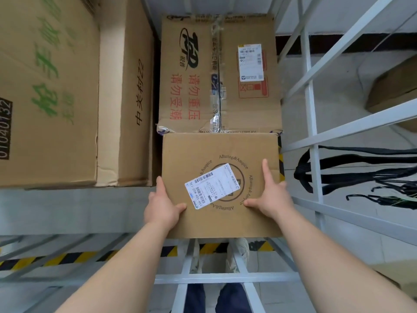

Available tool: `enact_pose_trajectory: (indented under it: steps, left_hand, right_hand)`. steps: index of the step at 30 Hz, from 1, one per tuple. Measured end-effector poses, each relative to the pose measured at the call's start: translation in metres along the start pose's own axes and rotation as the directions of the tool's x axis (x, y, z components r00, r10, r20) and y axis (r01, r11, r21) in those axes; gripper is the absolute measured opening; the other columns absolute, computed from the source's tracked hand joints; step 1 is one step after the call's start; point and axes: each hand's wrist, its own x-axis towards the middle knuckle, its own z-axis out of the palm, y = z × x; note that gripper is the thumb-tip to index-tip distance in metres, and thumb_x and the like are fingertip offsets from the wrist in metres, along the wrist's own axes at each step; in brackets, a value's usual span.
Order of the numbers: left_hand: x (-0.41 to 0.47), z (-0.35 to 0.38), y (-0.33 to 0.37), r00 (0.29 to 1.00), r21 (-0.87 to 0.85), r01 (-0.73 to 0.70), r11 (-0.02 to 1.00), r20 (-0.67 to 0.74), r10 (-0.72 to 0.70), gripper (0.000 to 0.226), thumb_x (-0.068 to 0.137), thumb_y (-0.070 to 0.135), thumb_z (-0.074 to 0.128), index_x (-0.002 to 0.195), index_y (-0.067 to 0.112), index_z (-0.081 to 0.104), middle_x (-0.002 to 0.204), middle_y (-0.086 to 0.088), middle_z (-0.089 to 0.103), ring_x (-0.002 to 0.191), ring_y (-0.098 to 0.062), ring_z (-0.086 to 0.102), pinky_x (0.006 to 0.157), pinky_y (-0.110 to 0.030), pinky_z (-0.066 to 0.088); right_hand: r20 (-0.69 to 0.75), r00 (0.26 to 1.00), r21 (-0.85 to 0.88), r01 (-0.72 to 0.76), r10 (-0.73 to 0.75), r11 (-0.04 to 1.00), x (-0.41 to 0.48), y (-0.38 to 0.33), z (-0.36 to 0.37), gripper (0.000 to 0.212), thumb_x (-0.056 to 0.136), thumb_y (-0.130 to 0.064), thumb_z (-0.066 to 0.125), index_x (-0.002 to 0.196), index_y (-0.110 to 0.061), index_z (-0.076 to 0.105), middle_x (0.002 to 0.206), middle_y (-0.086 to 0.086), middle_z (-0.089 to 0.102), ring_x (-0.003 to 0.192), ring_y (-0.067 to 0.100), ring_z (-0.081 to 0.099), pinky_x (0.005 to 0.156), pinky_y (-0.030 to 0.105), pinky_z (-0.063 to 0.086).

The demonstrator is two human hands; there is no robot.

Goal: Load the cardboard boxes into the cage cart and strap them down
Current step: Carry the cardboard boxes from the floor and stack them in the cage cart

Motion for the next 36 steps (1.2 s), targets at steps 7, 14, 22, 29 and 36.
enact_pose_trajectory:
  steps: [7,14,22,29,36]
  left_hand:
    - [-0.029,-0.022,0.027,0.994,0.205,-0.091,0.974,-0.044,0.102,0.048,0.094,0.035,0.055,0.135,0.011,0.043,0.133,-0.011,0.050,0.121,-0.030,0.050,0.095,-0.041,0.047]
    - [-0.101,-0.100,0.078,0.924,0.310,-0.319,0.896,-0.109,0.366,0.036,0.097,0.035,0.049,0.127,0.016,0.055,0.127,-0.002,0.059,0.115,-0.024,0.057,0.088,-0.034,0.045]
    - [-0.231,-0.193,0.140,0.663,0.448,-0.586,0.675,-0.215,0.718,0.029,0.095,0.037,0.047,0.118,0.022,0.058,0.114,0.001,0.063,0.105,-0.023,0.061,0.082,-0.035,0.049]
    - [-0.348,-0.221,0.178,0.405,0.552,-0.705,0.445,-0.202,0.892,0.038,0.097,0.045,0.043,0.127,0.024,0.055,0.121,0.006,0.061,0.109,-0.018,0.058,0.086,-0.032,0.048]
    - [-0.452,-0.181,0.222,0.234,0.539,-0.804,0.249,-0.098,0.967,0.041,0.098,0.042,0.044,0.132,0.022,0.054,0.123,0.003,0.062,0.111,-0.020,0.058,0.089,-0.033,0.048]
  right_hand:
    - [-0.137,0.985,-0.290,0.058,-0.101,0.955,-0.022,-0.026,-0.028,0.090,0.085,-0.043,0.067,0.154,-0.025,0.013,0.158,0.016,0.014,0.146,0.032,0.015,0.119,0.047,0.018]
    - [-0.316,0.910,-0.257,0.191,-0.269,0.947,-0.102,-0.059,-0.102,0.069,0.093,-0.040,0.057,0.150,-0.015,0.027,0.152,0.006,0.034,0.143,0.024,0.025,0.119,0.040,0.019]
    - [-0.540,0.740,-0.202,0.349,-0.402,0.915,-0.260,-0.077,-0.197,0.056,0.095,-0.040,0.054,0.145,-0.020,0.038,0.147,-0.004,0.042,0.139,0.017,0.033,0.119,0.036,0.021]
    - [-0.719,0.592,-0.161,0.366,-0.363,0.917,-0.371,-0.026,-0.269,0.051,0.095,-0.037,0.055,0.140,-0.017,0.047,0.139,-0.003,0.051,0.133,0.018,0.040,0.116,0.033,0.026]
    - [-0.815,0.553,-0.010,0.285,-0.172,0.959,-0.425,0.079,-0.296,0.050,0.090,-0.035,0.061,0.135,-0.014,0.054,0.132,0.001,0.058,0.126,0.022,0.048,0.110,0.039,0.036]
